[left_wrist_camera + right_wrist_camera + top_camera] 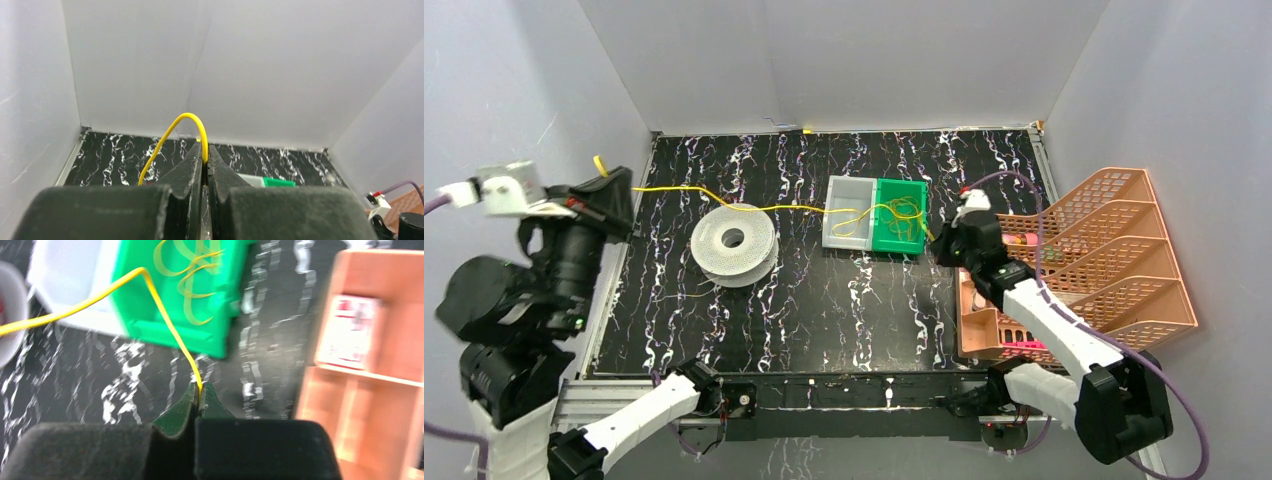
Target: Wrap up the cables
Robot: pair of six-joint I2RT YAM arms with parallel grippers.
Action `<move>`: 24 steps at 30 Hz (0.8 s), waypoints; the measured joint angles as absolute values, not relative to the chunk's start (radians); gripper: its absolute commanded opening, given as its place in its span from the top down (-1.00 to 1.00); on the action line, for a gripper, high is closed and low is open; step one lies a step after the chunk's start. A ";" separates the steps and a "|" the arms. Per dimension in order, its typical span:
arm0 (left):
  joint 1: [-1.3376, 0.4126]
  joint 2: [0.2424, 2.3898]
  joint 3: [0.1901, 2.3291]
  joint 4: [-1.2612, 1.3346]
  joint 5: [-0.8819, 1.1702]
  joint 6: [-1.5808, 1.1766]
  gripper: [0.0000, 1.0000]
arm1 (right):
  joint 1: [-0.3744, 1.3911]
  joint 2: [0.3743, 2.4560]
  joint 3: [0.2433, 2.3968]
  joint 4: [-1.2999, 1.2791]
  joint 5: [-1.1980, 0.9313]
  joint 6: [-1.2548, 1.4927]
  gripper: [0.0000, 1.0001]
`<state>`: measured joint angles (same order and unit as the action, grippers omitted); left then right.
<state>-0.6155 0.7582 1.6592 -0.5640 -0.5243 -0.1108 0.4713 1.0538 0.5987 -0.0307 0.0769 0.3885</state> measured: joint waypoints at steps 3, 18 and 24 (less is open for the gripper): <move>-0.616 0.707 1.659 -0.545 -0.546 -0.102 1.00 | 0.328 1.074 0.655 -0.107 0.092 0.385 1.00; -0.647 0.616 1.685 -0.583 -0.432 -0.057 1.00 | -0.076 1.147 0.723 -0.146 0.085 0.529 -0.08; -0.650 0.735 1.696 -0.612 -0.212 -0.089 1.00 | -0.076 1.017 0.742 -0.178 -0.047 0.515 -0.22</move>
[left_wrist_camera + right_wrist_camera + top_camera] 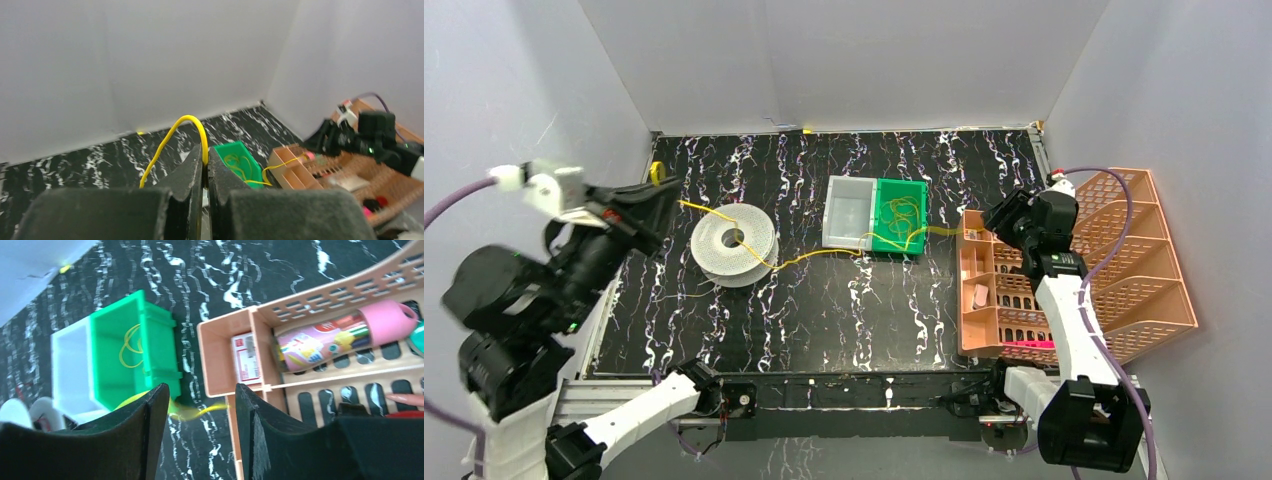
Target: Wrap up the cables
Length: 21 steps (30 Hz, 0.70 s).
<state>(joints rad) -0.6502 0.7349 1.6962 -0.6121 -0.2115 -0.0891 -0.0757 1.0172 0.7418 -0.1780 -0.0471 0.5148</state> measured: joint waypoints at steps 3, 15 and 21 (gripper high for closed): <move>-0.650 0.798 1.693 -0.623 -0.109 -0.105 1.00 | -0.069 0.993 0.763 -0.181 -0.119 0.508 -0.27; -0.650 0.914 1.692 -0.652 0.235 -0.143 1.00 | 0.023 0.955 0.791 -0.091 -0.466 0.506 -0.35; -0.650 0.955 1.676 -0.644 0.349 -0.155 1.00 | 0.188 0.937 0.791 0.001 -0.553 0.497 -0.36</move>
<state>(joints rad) -0.6502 0.9554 1.6760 -0.6441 0.3489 -0.1555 0.1879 0.9371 0.7910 0.0013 -0.5526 0.4969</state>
